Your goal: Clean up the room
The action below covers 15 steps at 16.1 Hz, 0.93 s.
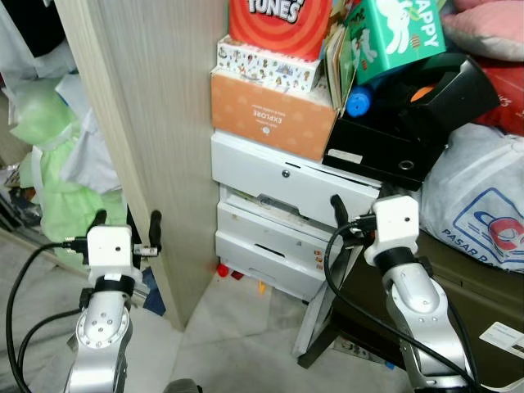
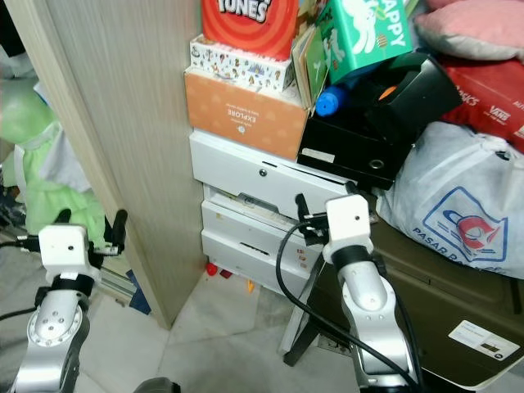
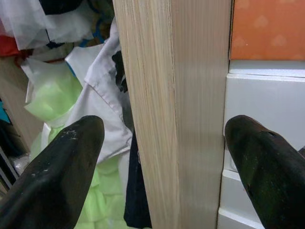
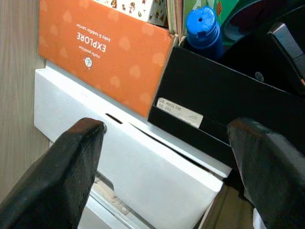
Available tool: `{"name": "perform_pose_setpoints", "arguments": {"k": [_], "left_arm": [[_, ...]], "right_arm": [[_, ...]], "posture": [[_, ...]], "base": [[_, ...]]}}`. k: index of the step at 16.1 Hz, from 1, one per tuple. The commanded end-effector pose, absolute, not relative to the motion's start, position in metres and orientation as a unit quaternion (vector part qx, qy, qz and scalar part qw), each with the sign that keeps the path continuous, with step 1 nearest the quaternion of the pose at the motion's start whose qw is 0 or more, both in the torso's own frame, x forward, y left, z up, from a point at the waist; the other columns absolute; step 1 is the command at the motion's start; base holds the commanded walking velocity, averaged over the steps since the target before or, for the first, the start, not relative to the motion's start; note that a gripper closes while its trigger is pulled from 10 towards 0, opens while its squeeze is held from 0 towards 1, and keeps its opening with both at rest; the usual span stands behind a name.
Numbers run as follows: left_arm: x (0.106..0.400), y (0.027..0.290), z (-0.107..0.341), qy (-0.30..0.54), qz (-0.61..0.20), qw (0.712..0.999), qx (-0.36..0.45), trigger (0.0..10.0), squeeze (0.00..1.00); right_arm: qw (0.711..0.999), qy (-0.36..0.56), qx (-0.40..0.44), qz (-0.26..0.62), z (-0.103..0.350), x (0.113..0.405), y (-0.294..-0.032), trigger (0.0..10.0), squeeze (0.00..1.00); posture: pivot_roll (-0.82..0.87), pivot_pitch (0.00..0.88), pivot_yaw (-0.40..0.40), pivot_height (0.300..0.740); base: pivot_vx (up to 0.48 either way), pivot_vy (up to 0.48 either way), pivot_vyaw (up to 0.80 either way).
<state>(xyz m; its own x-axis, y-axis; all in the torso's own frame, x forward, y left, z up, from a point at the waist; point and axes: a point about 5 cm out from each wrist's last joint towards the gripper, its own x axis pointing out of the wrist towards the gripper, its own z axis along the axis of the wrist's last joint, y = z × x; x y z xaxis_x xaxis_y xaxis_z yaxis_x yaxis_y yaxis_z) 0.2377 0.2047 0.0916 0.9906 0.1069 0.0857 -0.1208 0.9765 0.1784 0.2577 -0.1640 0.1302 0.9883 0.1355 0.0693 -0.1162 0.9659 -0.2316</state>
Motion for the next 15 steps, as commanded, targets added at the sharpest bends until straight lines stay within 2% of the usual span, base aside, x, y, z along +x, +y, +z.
{"name": "perform_pose_setpoints", "arguments": {"k": [1, 6, 15], "left_arm": [[0.236, 0.206, 0.086, -0.024, 0.048, 0.994, 0.097, 10.0, 0.00], [0.228, 0.208, 0.079, -0.008, 0.039, 0.994, 0.098, 10.0, 0.00], [0.225, 0.205, 0.078, -0.004, 0.029, 0.994, 0.101, 10.0, 0.00]], "right_arm": [[0.991, -0.033, -0.119, 0.054, 0.127, 0.255, -0.166, 10.0, 0.00], [0.992, -0.025, -0.121, 0.001, 0.121, 0.241, -0.184, 10.0, 0.00], [0.992, -0.023, -0.127, -0.002, 0.120, 0.232, -0.190, 10.0, 0.00]], "posture": [[-0.07, 0.000, -0.060, 0.740], [-0.11, 0.000, 0.002, 0.740], [-0.10, 0.000, -0.012, 0.740]], "base": [[0.000, 0.000, 0.00], [0.000, 0.000, 0.00], [0.000, 0.000, 0.80]]}}
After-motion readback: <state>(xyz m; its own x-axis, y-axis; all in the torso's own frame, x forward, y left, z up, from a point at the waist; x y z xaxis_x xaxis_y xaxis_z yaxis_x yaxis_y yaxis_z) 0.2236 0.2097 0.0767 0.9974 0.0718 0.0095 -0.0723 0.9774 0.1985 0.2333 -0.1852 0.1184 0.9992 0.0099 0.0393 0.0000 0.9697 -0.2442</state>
